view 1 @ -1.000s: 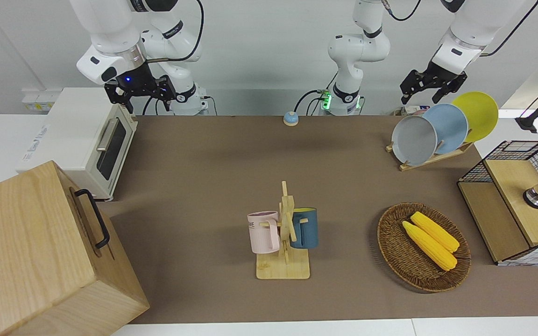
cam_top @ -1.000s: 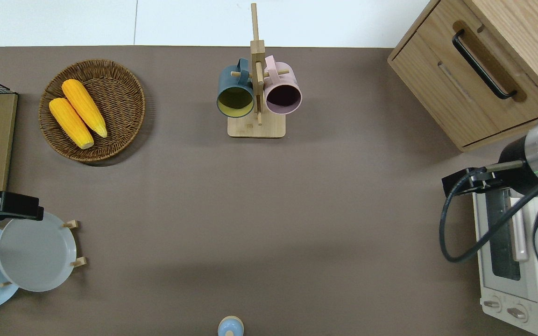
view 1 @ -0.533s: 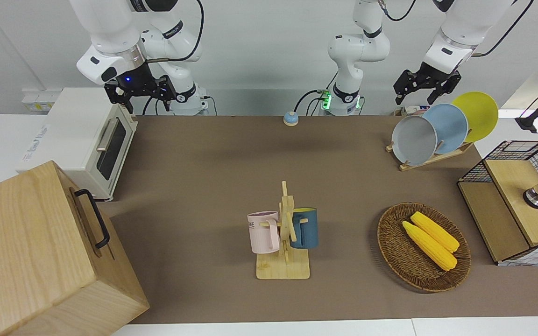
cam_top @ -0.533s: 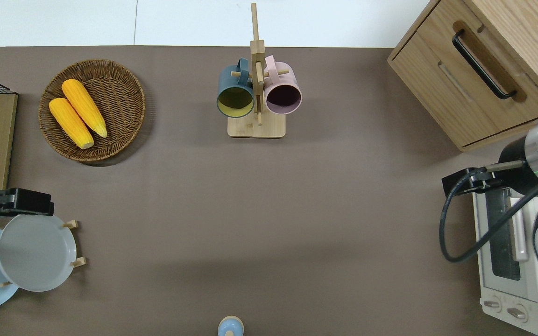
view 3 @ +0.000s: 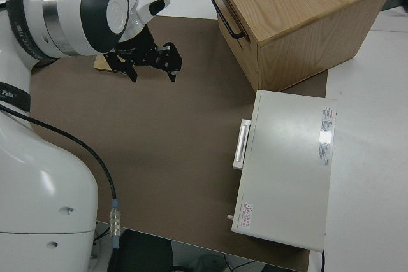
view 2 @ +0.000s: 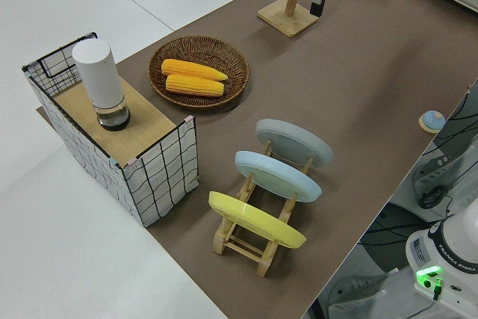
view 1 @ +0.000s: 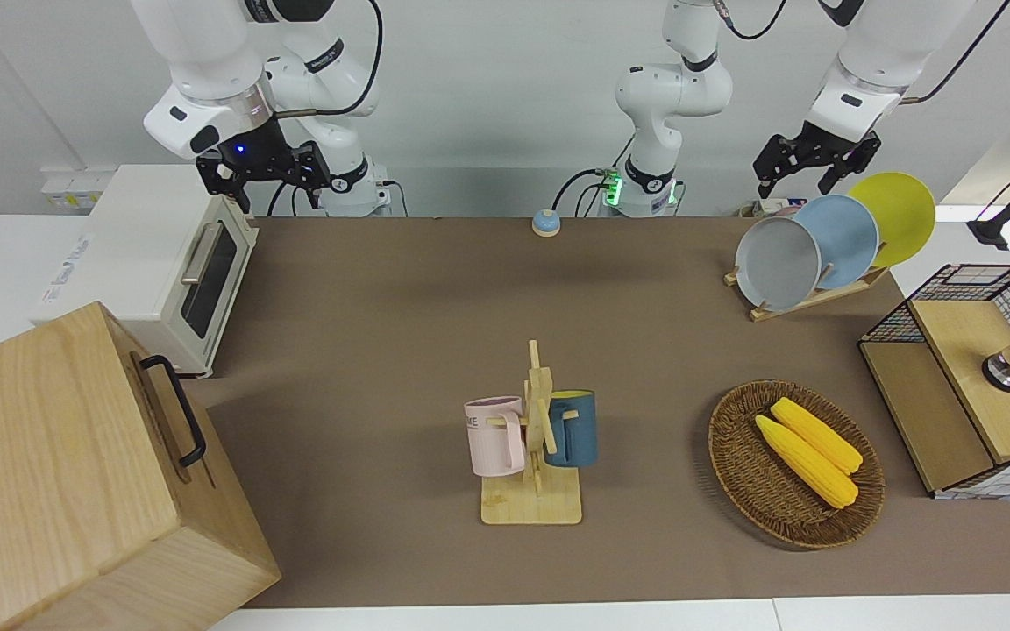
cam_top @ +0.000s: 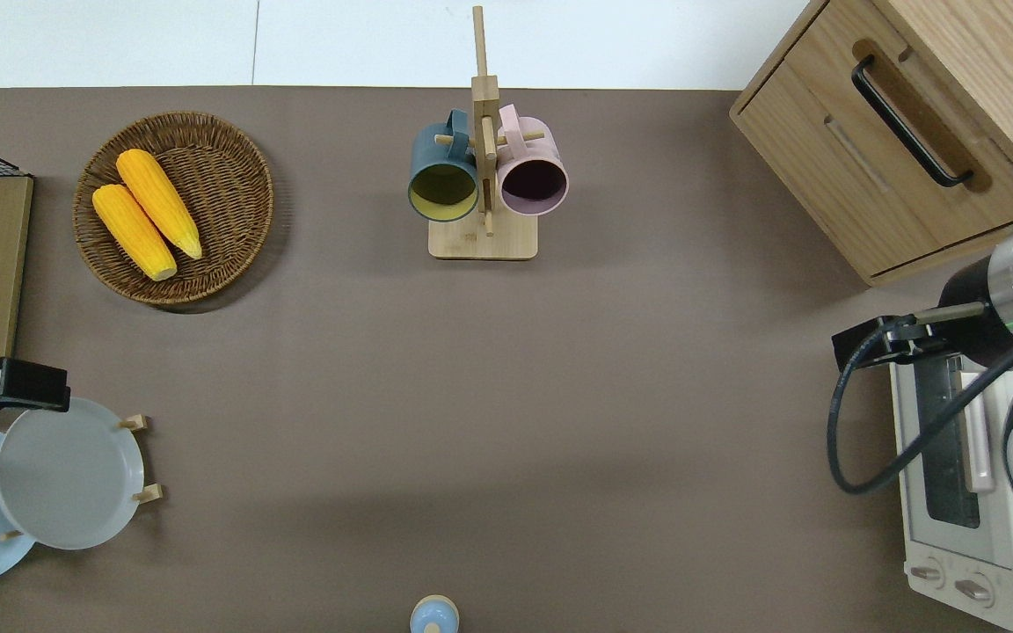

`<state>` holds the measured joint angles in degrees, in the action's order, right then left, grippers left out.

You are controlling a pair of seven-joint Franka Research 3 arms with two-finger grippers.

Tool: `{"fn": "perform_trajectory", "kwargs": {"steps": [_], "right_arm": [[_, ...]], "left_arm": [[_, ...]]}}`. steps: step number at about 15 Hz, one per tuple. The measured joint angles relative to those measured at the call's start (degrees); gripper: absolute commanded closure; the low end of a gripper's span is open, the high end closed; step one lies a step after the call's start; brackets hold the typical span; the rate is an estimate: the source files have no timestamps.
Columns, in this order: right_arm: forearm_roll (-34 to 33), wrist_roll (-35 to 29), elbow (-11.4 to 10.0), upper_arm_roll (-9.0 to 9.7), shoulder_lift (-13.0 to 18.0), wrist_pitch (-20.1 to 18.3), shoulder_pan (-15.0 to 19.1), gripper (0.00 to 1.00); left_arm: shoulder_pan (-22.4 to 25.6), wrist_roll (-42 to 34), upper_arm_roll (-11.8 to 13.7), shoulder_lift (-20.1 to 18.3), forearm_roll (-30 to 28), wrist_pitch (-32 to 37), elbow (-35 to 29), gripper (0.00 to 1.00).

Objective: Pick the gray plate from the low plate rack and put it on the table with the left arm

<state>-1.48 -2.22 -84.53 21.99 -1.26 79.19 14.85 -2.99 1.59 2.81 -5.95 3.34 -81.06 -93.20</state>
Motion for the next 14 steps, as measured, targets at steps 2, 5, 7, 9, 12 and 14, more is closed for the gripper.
{"fn": "perform_trajectory", "kwargs": {"steps": [2, 5, 7, 9, 12, 14], "right_arm": [[0.0, 0.0, 0.0, 0.00, 0.0, 0.0, 0.0, 0.017], [0.0, 0.0, 0.0, 0.00, 0.0, 0.0, 0.0, 0.017], [0.0, 0.0, 0.0, 0.00, 0.0, 0.0, 0.0, 0.017], [0.0, 0.0, 0.0, 0.00, 0.0, 0.0, 0.0, 0.017], [0.0, 0.0, 0.0, 0.00, 0.0, 0.0, 0.0, 0.017], [0.0, 0.0, 0.0, 0.00, 0.0, 0.0, 0.0, 0.017]], "left_arm": [[0.4, -0.1, 1.5, 0.0, 3.9, 1.2, -1.2, 0.00], [0.6, -0.4, 6.7, -0.4, 6.2, 1.2, -4.2, 0.00], [1.2, -2.1, 8.4, -1.1, 7.2, 0.7, -6.2, 0.00], [2.7, -3.8, 9.2, -2.0, 7.5, -2.4, -9.7, 0.00], [3.6, -5.2, 11.3, -3.6, 7.5, -9.0, -18.0, 0.01], [3.6, -5.3, 12.1, -4.0, 6.7, -12.2, -21.5, 0.01]]}}
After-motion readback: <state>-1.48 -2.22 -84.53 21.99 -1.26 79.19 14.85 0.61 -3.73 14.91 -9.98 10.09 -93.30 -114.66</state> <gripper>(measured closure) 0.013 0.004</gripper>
